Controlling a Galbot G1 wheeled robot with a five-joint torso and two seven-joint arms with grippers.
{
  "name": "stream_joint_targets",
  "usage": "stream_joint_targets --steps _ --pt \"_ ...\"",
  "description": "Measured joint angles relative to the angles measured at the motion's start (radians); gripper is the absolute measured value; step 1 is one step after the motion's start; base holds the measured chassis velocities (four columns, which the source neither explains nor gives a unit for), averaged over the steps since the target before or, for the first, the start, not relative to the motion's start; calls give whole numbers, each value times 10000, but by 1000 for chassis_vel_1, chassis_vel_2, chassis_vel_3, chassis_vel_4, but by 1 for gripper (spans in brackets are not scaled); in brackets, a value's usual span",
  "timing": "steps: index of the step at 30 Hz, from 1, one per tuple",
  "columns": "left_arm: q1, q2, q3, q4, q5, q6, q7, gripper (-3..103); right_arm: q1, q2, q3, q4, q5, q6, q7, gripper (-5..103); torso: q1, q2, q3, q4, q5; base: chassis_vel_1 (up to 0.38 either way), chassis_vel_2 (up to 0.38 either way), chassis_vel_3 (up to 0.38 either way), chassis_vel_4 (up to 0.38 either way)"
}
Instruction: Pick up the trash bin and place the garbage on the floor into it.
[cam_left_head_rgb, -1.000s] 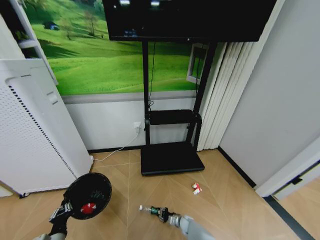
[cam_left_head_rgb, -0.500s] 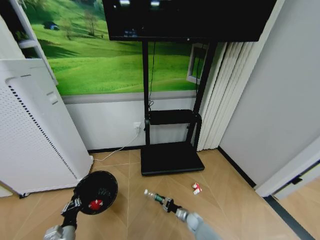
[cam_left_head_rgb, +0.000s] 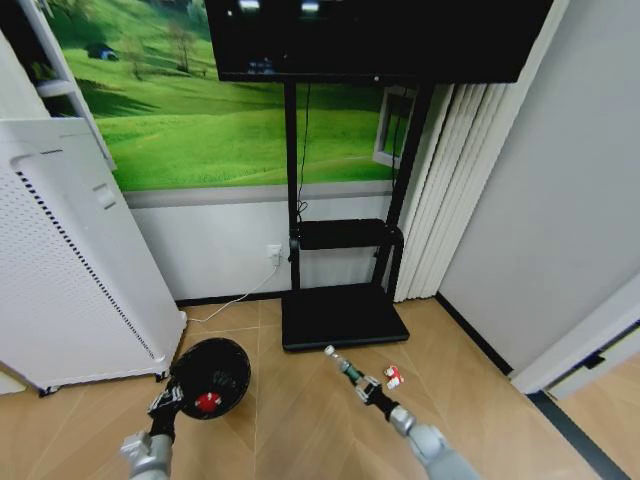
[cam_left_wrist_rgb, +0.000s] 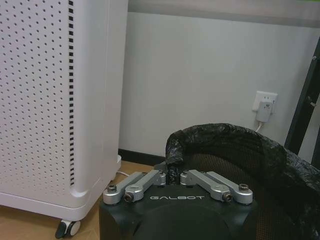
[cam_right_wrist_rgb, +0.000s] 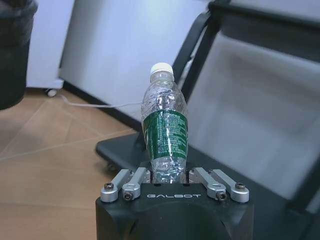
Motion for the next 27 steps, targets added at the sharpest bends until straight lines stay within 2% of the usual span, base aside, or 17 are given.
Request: stream_joint_targets --steps 5,7,15,18,22,27 --pt "-386 217 264 437 -36 18 3 7 -900 -539 601 1428 735 -438 33 28 1 0 0 0 -1 0 0 0 0" --pt "-738 344 533 808 -51 18 14 7 -1565 -924 1004 2495 1420 -852 44 28 0 0 0 0 1 0 0 0 0" --pt "-1486 396 1099 1419 -65 19 18 7 -2469 -1424 1622 4436 2595 -1543 147 28 0 0 0 0 -3 0 0 0 0" --pt "-1756 380 1210 1643 -31 19 17 7 -2617 -1689 1656 5437 3077 -2011 202 28 0 0 0 0 -2 0 0 0 0" --pt "-2101 597 1371 1789 -84 50 4 7 -2609 -1814 1489 6133 3161 -2375 241 28 0 -1 0 6 1 0 0 0 0" --pt "-2898 1001 1803 2152 -332 141 -30 7 -2603 -1855 1046 6808 2990 -2781 263 28 1 0 0 0 0 0 0 0 0"
